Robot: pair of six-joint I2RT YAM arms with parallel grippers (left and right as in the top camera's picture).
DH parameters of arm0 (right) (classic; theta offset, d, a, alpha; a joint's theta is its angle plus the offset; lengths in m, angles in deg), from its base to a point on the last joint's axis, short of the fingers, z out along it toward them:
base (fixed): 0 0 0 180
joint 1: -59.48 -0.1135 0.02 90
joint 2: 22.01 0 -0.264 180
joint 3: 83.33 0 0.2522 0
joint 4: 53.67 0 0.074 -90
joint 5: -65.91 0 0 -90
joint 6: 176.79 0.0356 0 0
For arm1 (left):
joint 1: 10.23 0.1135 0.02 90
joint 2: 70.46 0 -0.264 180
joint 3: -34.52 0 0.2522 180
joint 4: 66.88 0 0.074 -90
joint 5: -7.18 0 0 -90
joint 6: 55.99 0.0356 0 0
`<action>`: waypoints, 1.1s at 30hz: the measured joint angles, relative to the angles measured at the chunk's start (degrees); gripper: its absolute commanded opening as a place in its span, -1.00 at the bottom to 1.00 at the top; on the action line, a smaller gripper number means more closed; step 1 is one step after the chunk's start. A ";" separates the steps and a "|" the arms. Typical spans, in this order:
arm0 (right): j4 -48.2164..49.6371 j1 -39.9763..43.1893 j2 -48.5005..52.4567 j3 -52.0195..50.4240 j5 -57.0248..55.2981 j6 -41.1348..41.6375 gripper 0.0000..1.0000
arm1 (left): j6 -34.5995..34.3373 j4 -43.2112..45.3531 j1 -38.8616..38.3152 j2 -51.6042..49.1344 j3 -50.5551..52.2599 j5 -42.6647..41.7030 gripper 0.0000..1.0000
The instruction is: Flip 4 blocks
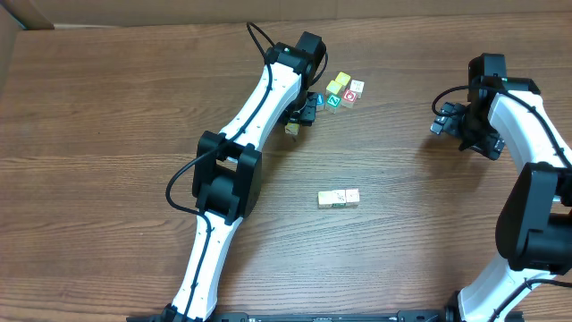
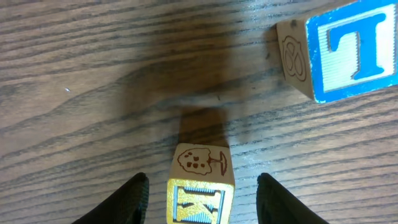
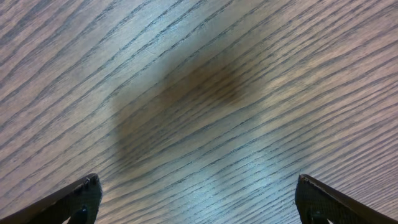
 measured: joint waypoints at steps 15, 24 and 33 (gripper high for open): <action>0.02 -0.02 0.00 0.00 0.00 0.00 1.00 | 0.04 0.15 0.00 0.00 1.81 -0.52 -0.34; 0.00 -0.02 0.00 0.00 0.00 0.02 1.00 | -0.24 -2.21 0.17 0.00 1.79 -0.72 -0.40; -0.02 -0.02 0.00 0.02 0.00 0.00 1.00 | -0.22 -1.16 0.26 0.02 1.79 -1.64 -0.25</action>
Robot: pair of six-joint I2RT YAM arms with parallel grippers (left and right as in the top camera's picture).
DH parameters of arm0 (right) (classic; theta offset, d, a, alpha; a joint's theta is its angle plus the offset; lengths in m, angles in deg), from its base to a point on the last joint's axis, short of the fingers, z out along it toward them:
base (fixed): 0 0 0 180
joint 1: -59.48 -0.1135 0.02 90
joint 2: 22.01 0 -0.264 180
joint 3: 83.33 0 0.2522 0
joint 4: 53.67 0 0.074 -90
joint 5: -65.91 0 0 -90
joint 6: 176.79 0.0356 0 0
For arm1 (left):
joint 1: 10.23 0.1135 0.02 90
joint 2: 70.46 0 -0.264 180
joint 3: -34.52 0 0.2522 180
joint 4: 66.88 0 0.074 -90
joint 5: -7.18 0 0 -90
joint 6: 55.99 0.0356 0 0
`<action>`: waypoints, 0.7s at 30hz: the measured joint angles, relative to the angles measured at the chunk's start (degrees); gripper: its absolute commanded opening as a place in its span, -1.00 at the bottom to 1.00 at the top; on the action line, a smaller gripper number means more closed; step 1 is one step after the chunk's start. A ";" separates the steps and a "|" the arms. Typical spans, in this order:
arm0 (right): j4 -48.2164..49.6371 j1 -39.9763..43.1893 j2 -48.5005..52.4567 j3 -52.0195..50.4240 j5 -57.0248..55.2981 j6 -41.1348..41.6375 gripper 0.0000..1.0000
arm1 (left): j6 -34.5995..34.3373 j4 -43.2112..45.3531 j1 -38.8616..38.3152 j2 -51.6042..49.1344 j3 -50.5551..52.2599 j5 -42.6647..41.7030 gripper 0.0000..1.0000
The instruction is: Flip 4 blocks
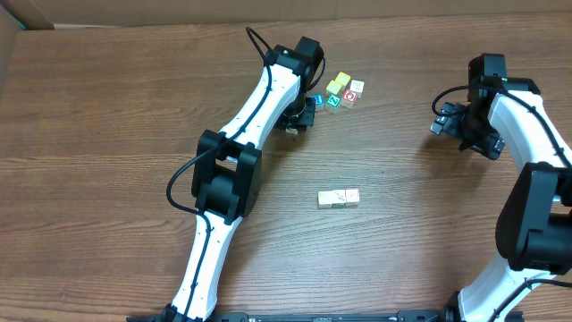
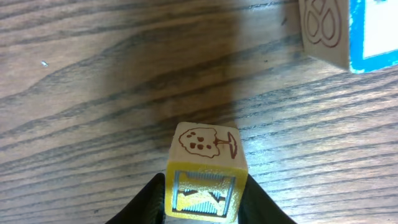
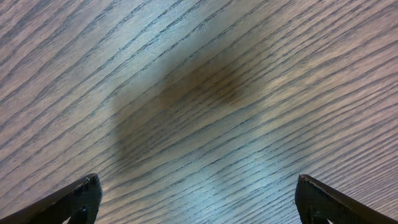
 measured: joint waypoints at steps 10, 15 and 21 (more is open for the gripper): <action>0.02 0.02 0.00 -0.02 0.00 0.00 1.00 | 0.11 2.67 0.02 0.00 0.00 -0.15 -0.28; 0.00 0.00 0.00 -0.02 0.00 -0.04 1.00 | 0.24 3.06 0.02 0.00 0.00 0.59 -0.34; 0.04 0.02 0.00 -0.02 0.02 0.02 1.00 | 0.24 2.56 0.13 0.00 0.00 1.16 -0.40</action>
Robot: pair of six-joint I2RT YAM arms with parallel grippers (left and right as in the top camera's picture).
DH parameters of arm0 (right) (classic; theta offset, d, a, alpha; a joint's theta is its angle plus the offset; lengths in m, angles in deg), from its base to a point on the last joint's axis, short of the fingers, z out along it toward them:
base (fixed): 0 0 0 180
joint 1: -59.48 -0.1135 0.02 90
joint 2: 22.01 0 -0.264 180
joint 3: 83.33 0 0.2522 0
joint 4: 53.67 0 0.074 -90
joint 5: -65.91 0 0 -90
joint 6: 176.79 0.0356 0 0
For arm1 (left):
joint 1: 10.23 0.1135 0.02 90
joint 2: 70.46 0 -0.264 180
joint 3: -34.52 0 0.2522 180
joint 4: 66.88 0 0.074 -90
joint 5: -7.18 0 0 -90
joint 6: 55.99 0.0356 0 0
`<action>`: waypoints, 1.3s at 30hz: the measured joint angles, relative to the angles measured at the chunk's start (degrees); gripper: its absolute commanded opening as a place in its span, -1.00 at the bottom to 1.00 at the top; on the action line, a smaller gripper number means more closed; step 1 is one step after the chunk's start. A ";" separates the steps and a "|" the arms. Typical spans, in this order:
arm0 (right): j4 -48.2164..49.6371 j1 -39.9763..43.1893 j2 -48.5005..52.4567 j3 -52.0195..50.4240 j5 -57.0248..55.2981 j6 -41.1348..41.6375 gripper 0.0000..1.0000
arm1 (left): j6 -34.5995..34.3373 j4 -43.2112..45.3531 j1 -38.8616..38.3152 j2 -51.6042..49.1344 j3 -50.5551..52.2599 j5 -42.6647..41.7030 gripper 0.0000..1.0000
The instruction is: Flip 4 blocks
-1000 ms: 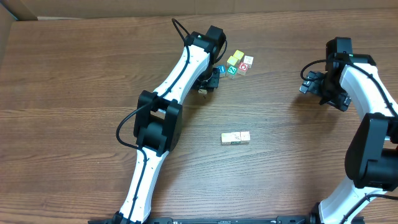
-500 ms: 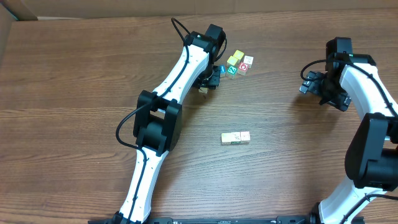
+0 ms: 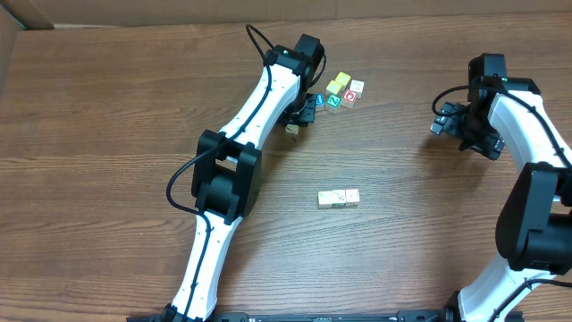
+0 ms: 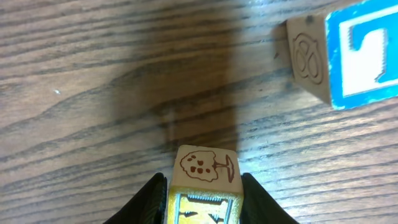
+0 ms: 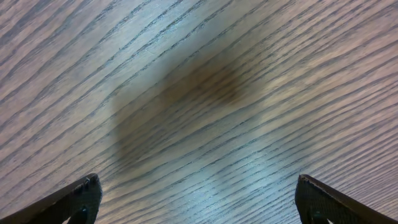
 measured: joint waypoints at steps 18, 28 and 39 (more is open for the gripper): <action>-0.04 0.00 0.00 0.02 -0.02 -0.02 1.00 | -0.07 -7.56 0.22 6.56 0.04 -1.31 -0.44; -0.02 0.00 0.00 0.02 -0.02 -0.02 1.00 | -0.24 -7.89 0.22 12.55 -0.07 -1.53 1.00; 0.00 0.00 0.00 0.00 -0.02 -0.02 1.00 | -0.07 -3.32 0.94 3.34 0.00 -4.57 -0.01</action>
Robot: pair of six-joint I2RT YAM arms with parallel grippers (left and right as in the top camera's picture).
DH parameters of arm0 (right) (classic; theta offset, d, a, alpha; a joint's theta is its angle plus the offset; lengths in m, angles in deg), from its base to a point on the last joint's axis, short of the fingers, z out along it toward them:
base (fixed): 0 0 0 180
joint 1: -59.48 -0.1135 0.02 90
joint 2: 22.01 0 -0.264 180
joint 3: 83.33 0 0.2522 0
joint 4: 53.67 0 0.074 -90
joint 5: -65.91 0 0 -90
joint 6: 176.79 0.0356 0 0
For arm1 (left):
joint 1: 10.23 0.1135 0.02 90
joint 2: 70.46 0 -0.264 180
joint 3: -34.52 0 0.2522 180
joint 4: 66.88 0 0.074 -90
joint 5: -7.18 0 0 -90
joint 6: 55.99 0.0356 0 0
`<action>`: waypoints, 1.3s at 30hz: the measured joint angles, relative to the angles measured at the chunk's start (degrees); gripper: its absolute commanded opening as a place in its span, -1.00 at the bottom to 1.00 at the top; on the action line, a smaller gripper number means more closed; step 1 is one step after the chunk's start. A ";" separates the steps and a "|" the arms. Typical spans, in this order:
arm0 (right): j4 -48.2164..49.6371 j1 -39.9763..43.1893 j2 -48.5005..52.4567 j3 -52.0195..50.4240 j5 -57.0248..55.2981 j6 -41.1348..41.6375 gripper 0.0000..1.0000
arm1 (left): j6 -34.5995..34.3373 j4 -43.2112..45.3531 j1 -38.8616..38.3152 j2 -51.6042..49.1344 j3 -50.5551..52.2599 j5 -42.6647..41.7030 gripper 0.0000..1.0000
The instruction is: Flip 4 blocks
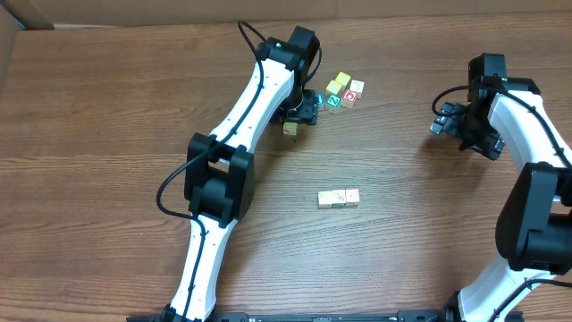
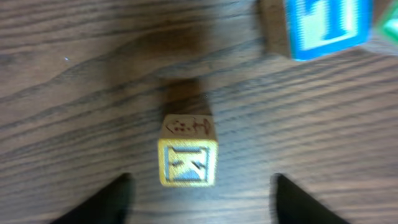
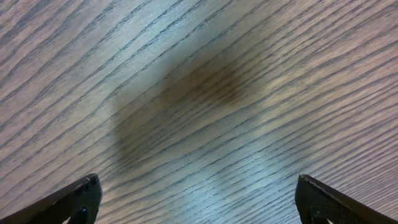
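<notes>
The yellow K block (image 2: 187, 151) lies on the table with its blue-and-yellow K face towards the left wrist camera and a tree drawing on the far face; overhead it shows as the yellow K block (image 1: 291, 128). My left gripper (image 2: 202, 190) stands open and wide just short of it, both fingers clear of its sides. A blue T block (image 2: 323, 23) sits beyond to the right. My right gripper (image 3: 199, 186) is open over bare wood at the right (image 1: 441, 122).
A cluster of several coloured blocks (image 1: 345, 90) sits right of the left gripper (image 1: 302, 111), with the blue T block (image 1: 318, 99) at its near edge. Two pale blocks (image 1: 339, 198) lie side by side mid-table. A cardboard wall (image 1: 27, 13) runs along the far edge.
My left gripper was shut on the K block; now it is open and farther back, and the block rests free on the table. The right arm has not moved.
My left gripper first stood open around the K block beside the blue T block. Then it was shut on the block, and still held it at the last earlier moment. Now the block lies released on the wood. The right gripper stayed open in place throughout.
</notes>
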 measured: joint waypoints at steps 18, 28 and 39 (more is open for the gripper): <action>-0.02 0.00 0.00 0.00 0.02 0.02 1.00 | 0.02 3.85 0.00 -0.85 3.21 1.55 -0.15; -0.02 -0.02 0.00 0.00 0.02 -0.02 1.00 | 0.00 5.35 -0.37 -0.90 4.02 1.55 -0.28; -0.02 -0.02 0.00 0.00 0.02 0.00 1.00 | -0.07 5.33 -0.37 -0.90 4.07 1.57 -0.61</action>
